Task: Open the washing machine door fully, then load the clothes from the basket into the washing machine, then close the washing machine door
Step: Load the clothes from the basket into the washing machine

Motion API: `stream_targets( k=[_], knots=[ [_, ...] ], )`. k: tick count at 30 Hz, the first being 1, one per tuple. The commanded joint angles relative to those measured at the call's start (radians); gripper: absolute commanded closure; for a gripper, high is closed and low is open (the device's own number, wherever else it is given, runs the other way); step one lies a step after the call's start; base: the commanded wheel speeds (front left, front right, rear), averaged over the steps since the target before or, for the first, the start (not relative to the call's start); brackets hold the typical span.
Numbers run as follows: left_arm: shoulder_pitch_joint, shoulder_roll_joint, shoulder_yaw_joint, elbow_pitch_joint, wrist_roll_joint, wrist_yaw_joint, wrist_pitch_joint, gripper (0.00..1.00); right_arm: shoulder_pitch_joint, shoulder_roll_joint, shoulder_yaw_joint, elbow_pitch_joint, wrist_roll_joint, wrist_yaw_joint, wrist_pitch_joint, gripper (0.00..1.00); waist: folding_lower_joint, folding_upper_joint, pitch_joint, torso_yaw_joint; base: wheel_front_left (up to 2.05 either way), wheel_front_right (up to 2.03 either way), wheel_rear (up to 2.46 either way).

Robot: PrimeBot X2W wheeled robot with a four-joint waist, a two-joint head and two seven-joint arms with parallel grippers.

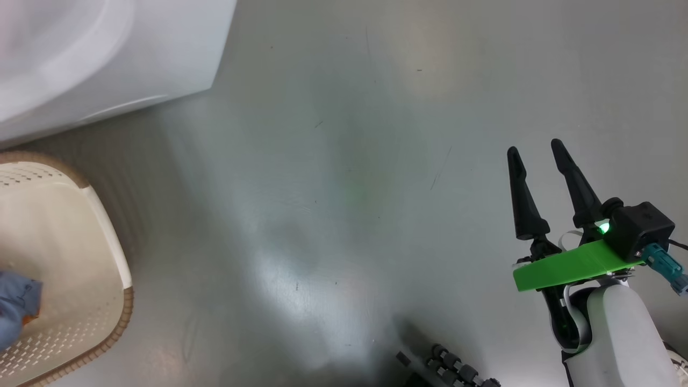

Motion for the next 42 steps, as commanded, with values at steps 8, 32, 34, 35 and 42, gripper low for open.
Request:
stream_targets(
  k=[8, 32, 34, 35, 42],
  knots=[
    [-0.032, 0.042, -0.008, 0.002, -0.003, 0.002, -0.013, 0.00, 0.008, -0.009, 0.008, -0.023, -0.006, 0.002, -0.012, 0.00, 0.0001, -0.0001, -0.007, 0.019, 0.00, 0.00, 0.00],
    [0.525, -0.134, -0.010, -0.269, -0.123, -0.005, -0.014, 0.00, 0.056, -0.009, -0.045, -0.014, -0.122, 0.002, -0.005, 0.00, 0.0001, -0.0001, -0.300, 0.226, 0.00, 0.00, 0.00],
    [0.583, -0.148, -0.020, -0.297, -0.132, -0.005, -0.014, 0.00, 0.066, -0.009, -0.049, -0.015, -0.130, 0.002, 0.000, 0.00, 0.0001, -0.0001, -0.329, 0.245, 0.00, 0.00, 0.00],
    [0.612, -0.154, -0.024, -0.313, -0.136, -0.005, -0.014, 0.00, 0.072, -0.009, -0.051, -0.017, -0.134, 0.002, 0.004, 0.00, 0.0001, -0.0001, -0.343, 0.254, 0.00, 0.00, 0.00],
    [0.832, -0.221, -0.032, -0.455, -0.155, 0.026, -0.014, 0.00, 0.116, -0.009, -0.070, -0.032, -0.158, 0.002, 0.032, 0.00, 0.0001, -0.0001, -0.442, 0.318, 0.00, 0.00, 0.00]
  ],
)
